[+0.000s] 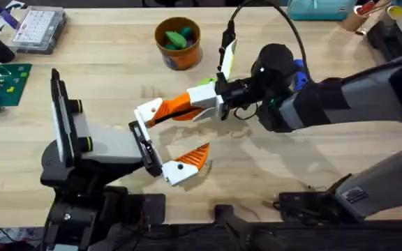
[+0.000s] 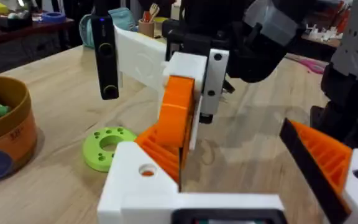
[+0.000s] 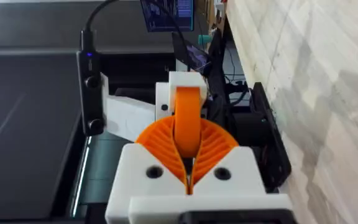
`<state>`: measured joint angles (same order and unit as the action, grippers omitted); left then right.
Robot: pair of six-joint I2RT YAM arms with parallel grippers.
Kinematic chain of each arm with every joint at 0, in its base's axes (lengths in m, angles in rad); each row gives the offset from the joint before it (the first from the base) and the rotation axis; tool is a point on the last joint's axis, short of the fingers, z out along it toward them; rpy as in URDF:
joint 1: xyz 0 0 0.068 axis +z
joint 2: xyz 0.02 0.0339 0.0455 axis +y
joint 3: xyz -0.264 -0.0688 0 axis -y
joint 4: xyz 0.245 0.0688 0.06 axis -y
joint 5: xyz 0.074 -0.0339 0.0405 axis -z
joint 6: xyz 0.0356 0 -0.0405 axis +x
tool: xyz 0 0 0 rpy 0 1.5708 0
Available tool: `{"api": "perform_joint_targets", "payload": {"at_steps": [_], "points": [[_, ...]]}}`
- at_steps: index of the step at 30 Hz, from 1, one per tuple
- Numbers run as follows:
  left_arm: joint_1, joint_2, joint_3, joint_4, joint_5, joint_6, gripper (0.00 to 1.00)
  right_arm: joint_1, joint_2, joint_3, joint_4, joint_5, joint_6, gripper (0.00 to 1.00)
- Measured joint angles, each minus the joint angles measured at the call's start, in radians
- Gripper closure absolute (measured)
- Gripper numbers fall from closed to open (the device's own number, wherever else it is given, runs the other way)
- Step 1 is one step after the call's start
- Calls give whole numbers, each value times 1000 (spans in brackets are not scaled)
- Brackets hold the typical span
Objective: Pick up the gripper from the table and insert it into the empty holder that is missing its gripper. Then pick up a screw, insert it into the mounting hole, and use the screwdriver to tighten it. Finally, clean up the table by picking up the vegetable and placing it into the bucket.
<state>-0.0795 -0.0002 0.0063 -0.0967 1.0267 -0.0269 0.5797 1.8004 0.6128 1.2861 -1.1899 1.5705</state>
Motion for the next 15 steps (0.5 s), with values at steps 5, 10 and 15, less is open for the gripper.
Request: {"api": "perform_joint_targets", "payload": {"at_steps": [5,10,15], "points": [[0,0,0,0,1,0,14,1,-4,-7,1,9,0,991],[0,0,0,0,2,0,14,3,-16,-22,0,21,0,991],[0,0,0,0,2,0,14,3,-17,-23,1,23,0,991]]}}
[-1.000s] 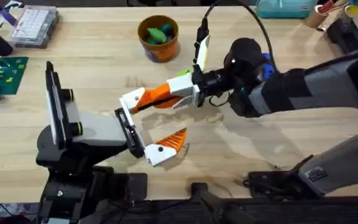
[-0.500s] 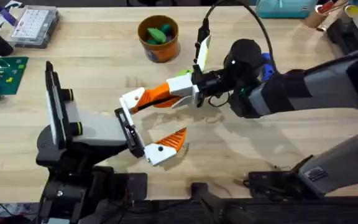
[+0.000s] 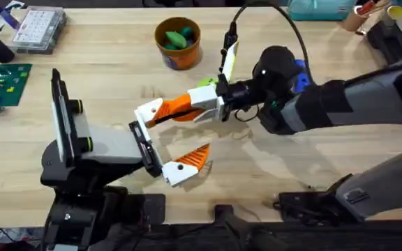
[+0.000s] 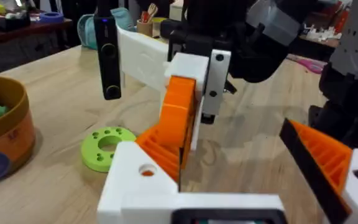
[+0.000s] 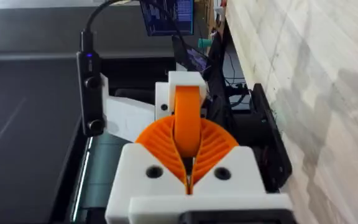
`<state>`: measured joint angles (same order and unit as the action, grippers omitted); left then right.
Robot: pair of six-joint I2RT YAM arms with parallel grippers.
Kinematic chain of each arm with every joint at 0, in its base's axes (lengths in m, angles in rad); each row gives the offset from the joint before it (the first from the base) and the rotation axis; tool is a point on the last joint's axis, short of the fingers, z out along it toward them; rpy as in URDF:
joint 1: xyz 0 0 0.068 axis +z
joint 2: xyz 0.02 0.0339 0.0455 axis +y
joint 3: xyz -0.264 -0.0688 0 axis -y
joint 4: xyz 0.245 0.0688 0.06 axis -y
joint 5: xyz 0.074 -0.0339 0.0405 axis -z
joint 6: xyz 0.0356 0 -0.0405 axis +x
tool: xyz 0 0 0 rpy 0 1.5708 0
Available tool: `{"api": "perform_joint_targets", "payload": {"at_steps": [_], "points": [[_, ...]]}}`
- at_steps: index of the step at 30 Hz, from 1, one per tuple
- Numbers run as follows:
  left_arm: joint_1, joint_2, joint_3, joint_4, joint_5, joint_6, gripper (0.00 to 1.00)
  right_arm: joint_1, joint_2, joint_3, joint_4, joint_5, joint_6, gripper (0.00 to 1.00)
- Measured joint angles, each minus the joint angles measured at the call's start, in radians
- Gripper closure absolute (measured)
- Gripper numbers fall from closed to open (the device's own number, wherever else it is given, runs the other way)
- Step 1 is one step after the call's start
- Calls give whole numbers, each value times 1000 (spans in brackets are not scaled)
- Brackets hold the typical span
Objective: Pick up the gripper from the table and insert it into the empty holder that is missing its gripper. Then pick up a screw, insert it into the mounting hole, and use the screwdriver to tighten it. Finally, clean up the table by picking up the vegetable and placing it into the bucket.
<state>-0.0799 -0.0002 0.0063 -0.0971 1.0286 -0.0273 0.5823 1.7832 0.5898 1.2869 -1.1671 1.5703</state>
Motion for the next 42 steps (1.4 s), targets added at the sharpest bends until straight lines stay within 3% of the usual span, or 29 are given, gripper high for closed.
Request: {"api": "perform_joint_targets", "payload": {"at_steps": [21,22,24,29,31,42], "points": [[0,0,0,0,3,0,13,0,0,-6,4,0,0,985],[0,0,0,0,3,0,13,0,0,-6,3,0,0,948],[0,0,0,0,3,2,13,0,0,-7,-1,2,-2,782],[0,0,0,0,4,5,13,0,0,-15,-8,14,-4,65],[0,0,0,0,4,5,13,0,0,-15,-8,18,-6,12],[0,0,0,0,4,5,13,-13,-7,-15,-14,21,-7,7]]}}
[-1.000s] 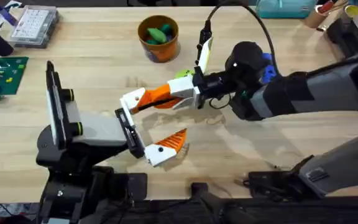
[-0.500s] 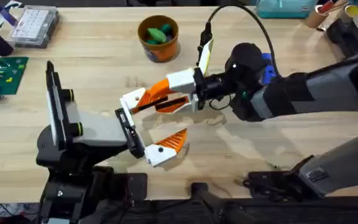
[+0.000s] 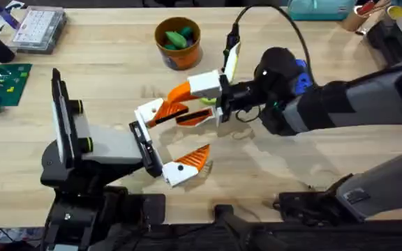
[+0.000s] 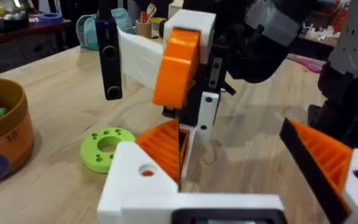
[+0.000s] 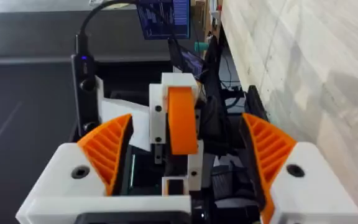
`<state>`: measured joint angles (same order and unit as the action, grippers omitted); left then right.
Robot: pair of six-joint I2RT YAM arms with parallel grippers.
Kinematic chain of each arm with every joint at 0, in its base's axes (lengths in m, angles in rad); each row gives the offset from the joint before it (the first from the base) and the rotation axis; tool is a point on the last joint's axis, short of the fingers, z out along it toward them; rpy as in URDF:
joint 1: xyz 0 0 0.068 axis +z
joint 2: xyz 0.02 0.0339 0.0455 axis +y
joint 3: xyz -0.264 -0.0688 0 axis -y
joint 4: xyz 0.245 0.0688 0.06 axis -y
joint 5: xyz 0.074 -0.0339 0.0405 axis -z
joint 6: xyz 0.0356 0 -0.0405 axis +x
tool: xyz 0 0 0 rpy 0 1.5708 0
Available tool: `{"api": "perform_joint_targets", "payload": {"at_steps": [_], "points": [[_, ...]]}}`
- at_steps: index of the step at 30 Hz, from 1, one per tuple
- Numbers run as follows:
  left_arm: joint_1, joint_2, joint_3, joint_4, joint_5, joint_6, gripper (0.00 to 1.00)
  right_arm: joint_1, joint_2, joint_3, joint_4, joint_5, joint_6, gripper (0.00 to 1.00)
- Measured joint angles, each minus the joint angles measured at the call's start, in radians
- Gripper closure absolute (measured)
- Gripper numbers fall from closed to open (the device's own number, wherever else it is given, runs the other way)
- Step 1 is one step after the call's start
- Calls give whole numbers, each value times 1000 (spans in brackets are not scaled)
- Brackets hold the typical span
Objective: Pick up the gripper from the table and insert it into the empty holder that is missing its gripper. Then pick up a screw, insert it into the mounting hole, and use the screwdriver to tighten it. Finally, clean up the table by picking up the vegetable and placing it into the bucket.
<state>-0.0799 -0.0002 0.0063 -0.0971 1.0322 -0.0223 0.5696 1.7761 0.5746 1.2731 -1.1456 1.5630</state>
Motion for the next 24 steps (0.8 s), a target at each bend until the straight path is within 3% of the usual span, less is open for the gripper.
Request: {"api": "perform_joint_targets", "payload": {"at_steps": [4,7,13,17,20,24], "points": [[0,0,0,0,0,0,13,-53,-69,-2,-68,0,-24,7],[0,0,0,0,0,1,14,-111,-158,1,-249,1,-99,6],[0,0,0,0,2,7,14,-233,-317,45,-871,9,-407,6],[0,0,0,0,3,7,14,-305,-386,142,-1298,42,-669,6],[0,0,0,0,3,7,14,-335,-414,253,-1622,122,-879,6],[0,0,0,0,3,7,14,-328,-413,410,-1934,286,-1114,6]]}}
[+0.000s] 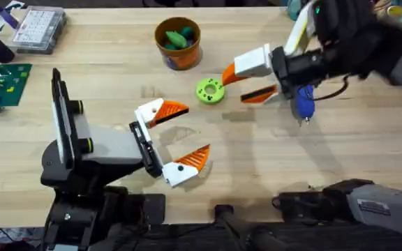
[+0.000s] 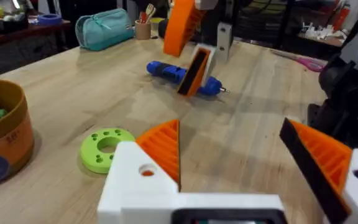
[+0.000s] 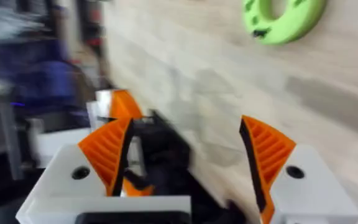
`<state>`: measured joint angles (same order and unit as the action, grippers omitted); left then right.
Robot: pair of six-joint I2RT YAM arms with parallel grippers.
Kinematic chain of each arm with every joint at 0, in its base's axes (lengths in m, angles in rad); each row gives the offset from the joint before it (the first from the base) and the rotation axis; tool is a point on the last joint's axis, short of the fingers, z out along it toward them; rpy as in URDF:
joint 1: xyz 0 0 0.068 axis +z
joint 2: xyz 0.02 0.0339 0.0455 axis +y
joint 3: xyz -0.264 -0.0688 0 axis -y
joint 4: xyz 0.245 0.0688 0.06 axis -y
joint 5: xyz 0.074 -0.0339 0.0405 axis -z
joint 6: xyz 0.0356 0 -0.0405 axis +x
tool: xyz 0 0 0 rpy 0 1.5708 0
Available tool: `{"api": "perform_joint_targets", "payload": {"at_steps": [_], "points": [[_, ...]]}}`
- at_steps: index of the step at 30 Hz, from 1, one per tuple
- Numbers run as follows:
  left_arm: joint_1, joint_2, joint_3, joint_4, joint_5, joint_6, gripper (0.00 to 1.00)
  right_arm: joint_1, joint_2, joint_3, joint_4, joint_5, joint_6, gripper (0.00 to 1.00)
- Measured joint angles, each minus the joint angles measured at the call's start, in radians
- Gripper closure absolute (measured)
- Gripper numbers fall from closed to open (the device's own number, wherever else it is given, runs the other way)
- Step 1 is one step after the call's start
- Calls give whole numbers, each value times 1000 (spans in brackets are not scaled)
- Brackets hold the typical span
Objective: Pick up the gripper from the table and insert it into the empty holder that is missing its gripper. Then pick up a screw, insert it into the mounting hole, and use the screwdriver to tighten it. Finally, clean up the table by picking up the vegetable and placing it into the bucket.
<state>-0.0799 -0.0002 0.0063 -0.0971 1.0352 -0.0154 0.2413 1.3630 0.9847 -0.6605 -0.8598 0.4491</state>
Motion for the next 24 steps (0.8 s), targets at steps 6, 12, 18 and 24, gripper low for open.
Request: {"api": "perform_joint_targets", "payload": {"at_steps": [6,12,18,24], "points": [[0,0,0,0,0,0,14,71,47,252,-280,299,-248,6],[0,0,0,0,0,0,14,150,153,417,-425,511,-375,6],[0,0,0,0,0,0,14,251,255,502,-462,648,-420,6],[0,0,0,0,0,0,14,329,308,511,-464,746,-432,7]]}}
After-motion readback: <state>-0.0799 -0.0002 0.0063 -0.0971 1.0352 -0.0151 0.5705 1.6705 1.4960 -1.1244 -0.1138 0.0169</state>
